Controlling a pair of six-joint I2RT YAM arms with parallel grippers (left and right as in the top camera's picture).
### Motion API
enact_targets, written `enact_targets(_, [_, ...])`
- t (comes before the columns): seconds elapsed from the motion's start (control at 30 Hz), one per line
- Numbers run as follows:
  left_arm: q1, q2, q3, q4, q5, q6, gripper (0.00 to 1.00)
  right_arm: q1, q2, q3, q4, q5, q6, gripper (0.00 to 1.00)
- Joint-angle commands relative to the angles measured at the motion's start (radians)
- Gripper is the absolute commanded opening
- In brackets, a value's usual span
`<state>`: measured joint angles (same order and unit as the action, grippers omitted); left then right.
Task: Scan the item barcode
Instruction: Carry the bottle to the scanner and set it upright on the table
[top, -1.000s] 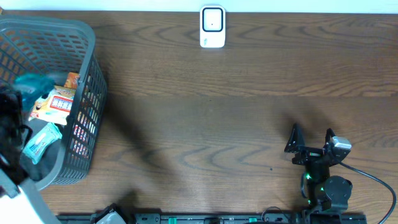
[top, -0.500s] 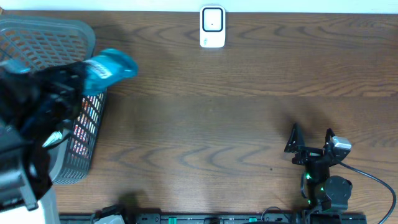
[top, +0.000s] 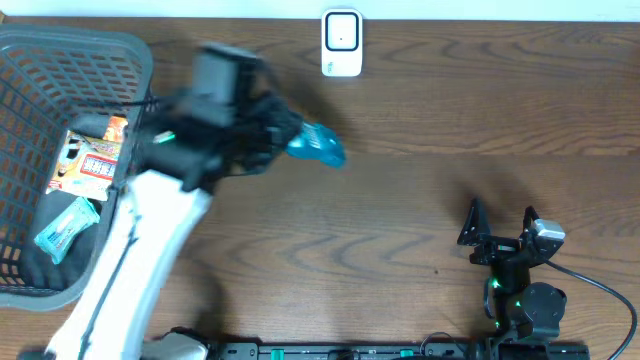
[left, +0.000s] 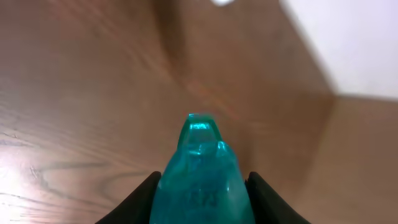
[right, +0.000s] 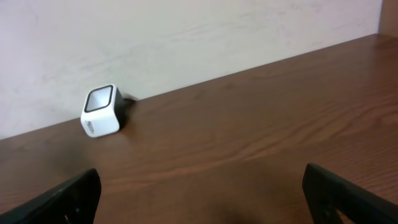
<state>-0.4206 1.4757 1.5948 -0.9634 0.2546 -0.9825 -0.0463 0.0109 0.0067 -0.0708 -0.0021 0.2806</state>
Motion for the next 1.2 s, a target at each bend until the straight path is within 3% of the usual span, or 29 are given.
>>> enact_targets(0.0, [-0.086,0.074,0.031,0.030,-0.135,0.048,0.27,0.005,-0.005,-0.001,-0.004,0.011,-0.008,0.99])
enact_targets(0.17, [-0.171,0.207,0.031,0.030,-0.271,0.089,0.27,0.005,-0.005,-0.001,-0.004,0.011,-0.008,0.99])
enact_targets(0.37, [-0.205,0.316,0.031,0.032,-0.298,0.092,0.28,0.005,-0.005,-0.001,-0.004,0.011,-0.008,0.99])
enact_targets(0.57, [-0.221,0.394,0.031,0.043,-0.361,0.187,0.28,0.005,-0.005,-0.001,-0.004,0.011,-0.008,0.99])
enact_targets(0.83, [-0.251,0.444,0.031,0.045,-0.360,0.189,0.29,0.005,-0.005,-0.001,-0.004,0.011,-0.008,0.99])
enact_targets(1.17, [-0.266,0.444,0.031,0.046,-0.361,0.190,0.60,0.005,-0.005,-0.001,-0.004,0.011,-0.008,0.99])
